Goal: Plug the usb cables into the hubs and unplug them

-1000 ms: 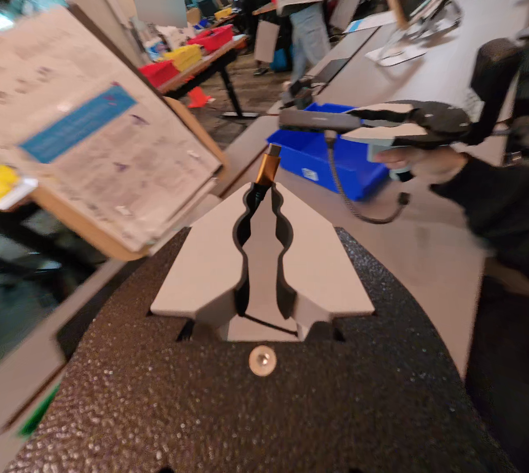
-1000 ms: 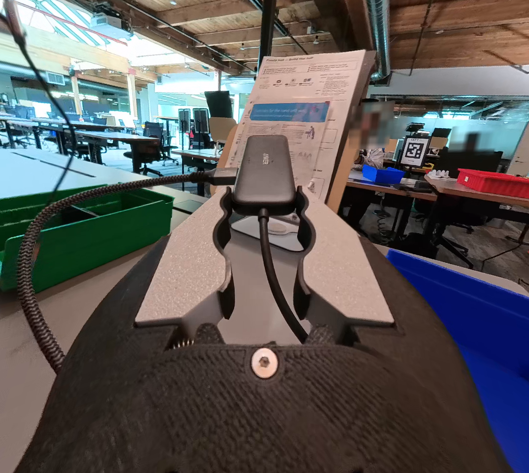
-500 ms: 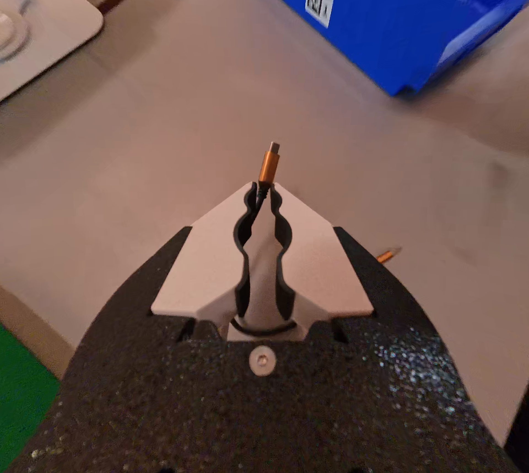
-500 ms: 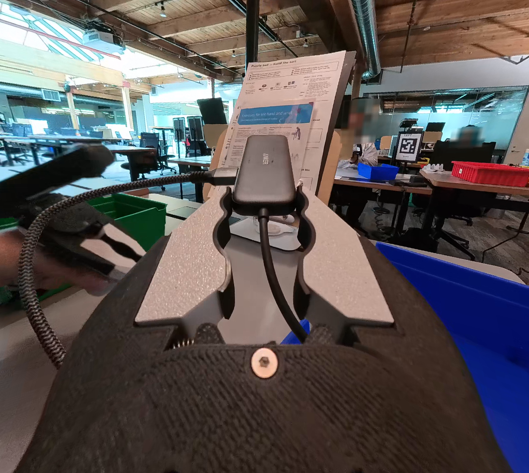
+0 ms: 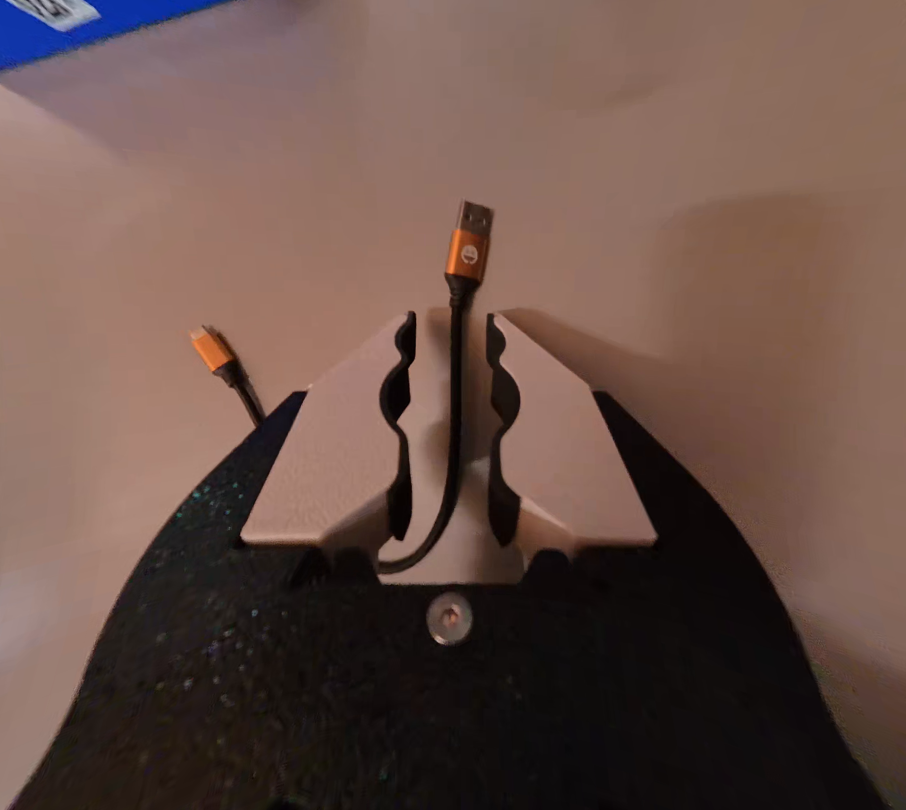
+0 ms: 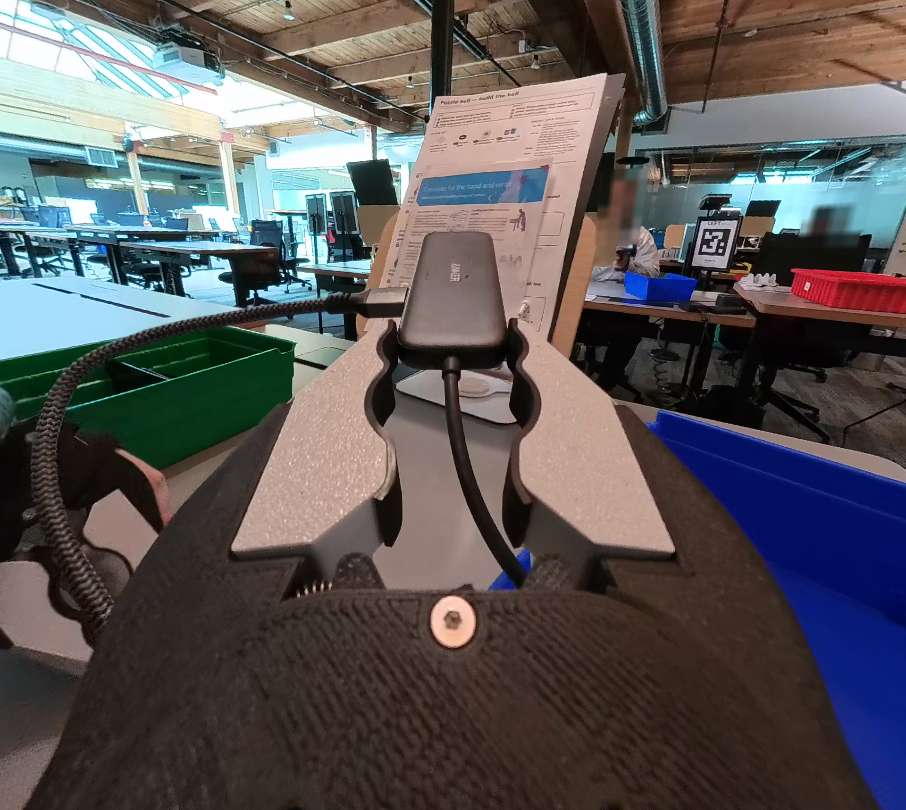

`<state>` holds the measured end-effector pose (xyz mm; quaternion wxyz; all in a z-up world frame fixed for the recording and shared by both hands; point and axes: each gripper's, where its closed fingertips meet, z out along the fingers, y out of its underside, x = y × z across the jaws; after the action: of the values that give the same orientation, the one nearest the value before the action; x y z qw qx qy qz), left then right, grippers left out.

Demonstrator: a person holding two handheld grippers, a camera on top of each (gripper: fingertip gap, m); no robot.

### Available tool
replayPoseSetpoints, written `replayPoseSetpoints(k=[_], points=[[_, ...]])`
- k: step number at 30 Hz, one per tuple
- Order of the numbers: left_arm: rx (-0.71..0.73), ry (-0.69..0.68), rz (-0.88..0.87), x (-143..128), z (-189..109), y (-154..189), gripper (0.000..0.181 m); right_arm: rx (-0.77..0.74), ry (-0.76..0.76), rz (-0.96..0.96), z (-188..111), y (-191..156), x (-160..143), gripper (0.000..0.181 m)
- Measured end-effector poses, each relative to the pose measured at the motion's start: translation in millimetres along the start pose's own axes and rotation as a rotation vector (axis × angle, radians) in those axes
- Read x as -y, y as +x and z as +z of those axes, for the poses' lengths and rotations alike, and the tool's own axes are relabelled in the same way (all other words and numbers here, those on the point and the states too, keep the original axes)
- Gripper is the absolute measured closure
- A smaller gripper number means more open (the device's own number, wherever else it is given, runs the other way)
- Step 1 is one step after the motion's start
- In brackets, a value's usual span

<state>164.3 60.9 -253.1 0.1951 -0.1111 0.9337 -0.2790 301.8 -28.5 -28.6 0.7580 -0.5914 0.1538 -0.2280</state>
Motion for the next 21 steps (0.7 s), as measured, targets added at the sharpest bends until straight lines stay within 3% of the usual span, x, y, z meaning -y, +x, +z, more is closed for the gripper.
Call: replayPoseSetpoints(k=[7, 11, 13, 17, 21], points=[[0.082, 0.075, 0.061, 12, 14, -1, 0.175, 0.013, -0.016, -0.011, 3, -5, -4, 0.137], [0.183, 0.107, -0.068, 12, 17, -8, 0.176, 0.013, -0.022, -0.012, 4, -6, -6, 0.137], [0.221, 0.084, -0.224, 5, 13, -16, 0.176, 0.011, -0.024, -0.022, 5, -8, -6, 0.137], [0.271, 0.156, -0.564, 11, -24, -35, 0.176, 0.027, -0.025, -0.034, 6, -12, -7, 0.137], [0.261, 0.303, -0.786, 37, -82, -55, 0.176, 0.112, -0.021, 0.011, 10, -26, -12, 0.137]])
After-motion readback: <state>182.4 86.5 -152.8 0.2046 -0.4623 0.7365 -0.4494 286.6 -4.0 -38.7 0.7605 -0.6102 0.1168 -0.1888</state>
